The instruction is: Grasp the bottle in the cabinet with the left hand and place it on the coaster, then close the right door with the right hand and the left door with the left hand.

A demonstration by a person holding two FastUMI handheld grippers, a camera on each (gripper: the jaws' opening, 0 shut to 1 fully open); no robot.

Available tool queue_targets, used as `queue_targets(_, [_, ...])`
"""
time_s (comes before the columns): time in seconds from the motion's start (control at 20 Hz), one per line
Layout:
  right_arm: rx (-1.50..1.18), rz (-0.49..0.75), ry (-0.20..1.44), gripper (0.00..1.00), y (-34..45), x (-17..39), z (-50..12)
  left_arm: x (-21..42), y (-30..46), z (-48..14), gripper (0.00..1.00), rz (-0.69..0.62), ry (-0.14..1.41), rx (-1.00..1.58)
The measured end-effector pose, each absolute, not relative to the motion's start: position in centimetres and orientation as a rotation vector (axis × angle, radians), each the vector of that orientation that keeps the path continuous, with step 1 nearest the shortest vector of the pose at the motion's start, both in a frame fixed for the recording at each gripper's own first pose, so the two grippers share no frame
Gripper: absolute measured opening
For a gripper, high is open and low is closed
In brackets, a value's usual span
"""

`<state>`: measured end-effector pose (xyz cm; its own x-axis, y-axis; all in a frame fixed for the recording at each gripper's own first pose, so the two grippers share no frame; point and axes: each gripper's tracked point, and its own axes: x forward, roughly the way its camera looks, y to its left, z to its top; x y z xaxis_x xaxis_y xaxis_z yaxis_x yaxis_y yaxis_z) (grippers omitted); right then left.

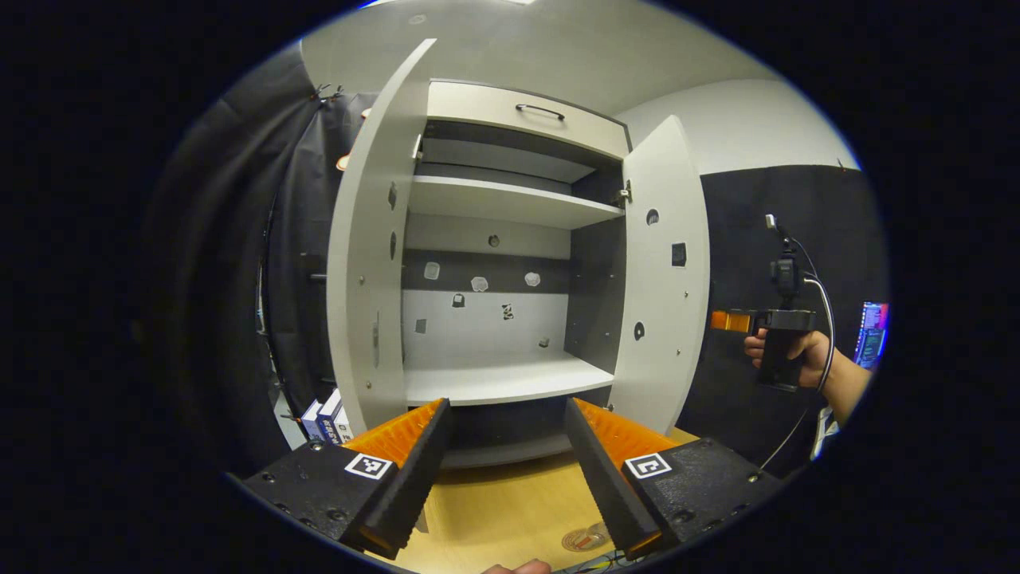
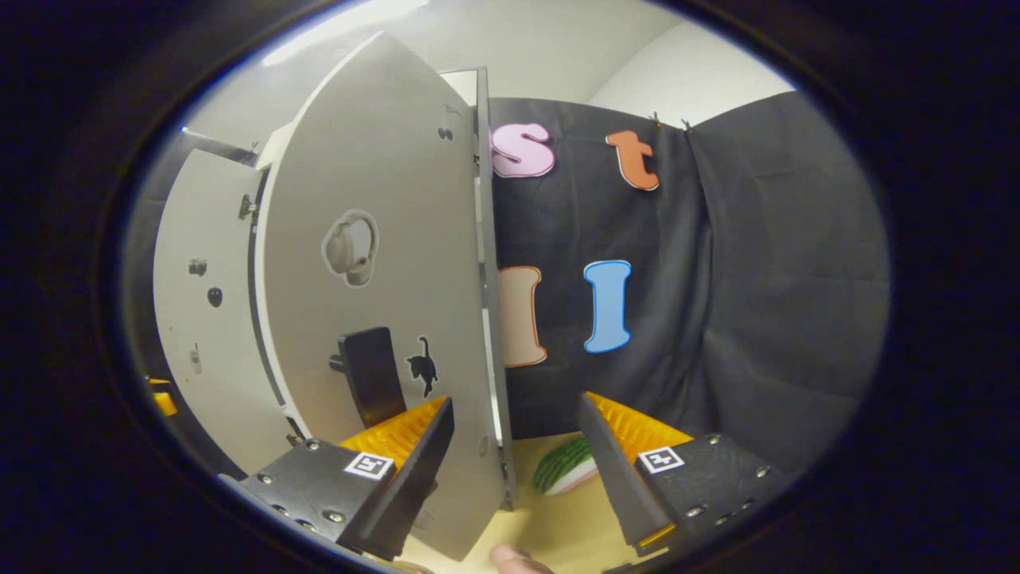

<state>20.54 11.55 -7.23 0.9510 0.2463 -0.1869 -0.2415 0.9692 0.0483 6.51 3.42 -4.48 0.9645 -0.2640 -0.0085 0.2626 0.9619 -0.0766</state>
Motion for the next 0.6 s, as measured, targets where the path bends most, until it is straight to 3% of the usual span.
queue_targets(0.05, [0.028, 0.242, 0.193, 0.92, 11.7, 20.5, -7.3, 7.0, 3.5, -4.6, 0.91, -0.268, 0.010, -0.059])
queue_targets(0.15, [0.036, 0.222, 0.187, 0.96, 11.5, 20.3, -7.2, 8.0, 2.9, -4.6, 0.90, -0.285, -0.005, -0.051])
queue_targets(0.35, [0.040, 0.175, 0.165, 0.96, 11.2, 20.0, -7.0, 10.0, -0.9, -4.2, 0.91, -0.398, -0.050, -0.075])
queue_targets(0.4, [0.029, 0.167, 0.153, 0.92, 11.2, 19.9, -6.8, 10.4, -2.0, -4.1, 0.91, -0.436, -0.065, -0.075])
queue_targets(0.5, [0.022, 0.144, 0.157, 0.96, 11.2, 19.7, -6.9, 11.4, -3.6, -3.8, 0.91, -0.484, -0.088, -0.071])
queue_targets(0.6, [0.006, 0.111, 0.161, 0.92, 11.0, 19.5, -6.8, 11.3, -4.7, -4.2, 0.91, -0.519, -0.077, -0.076])
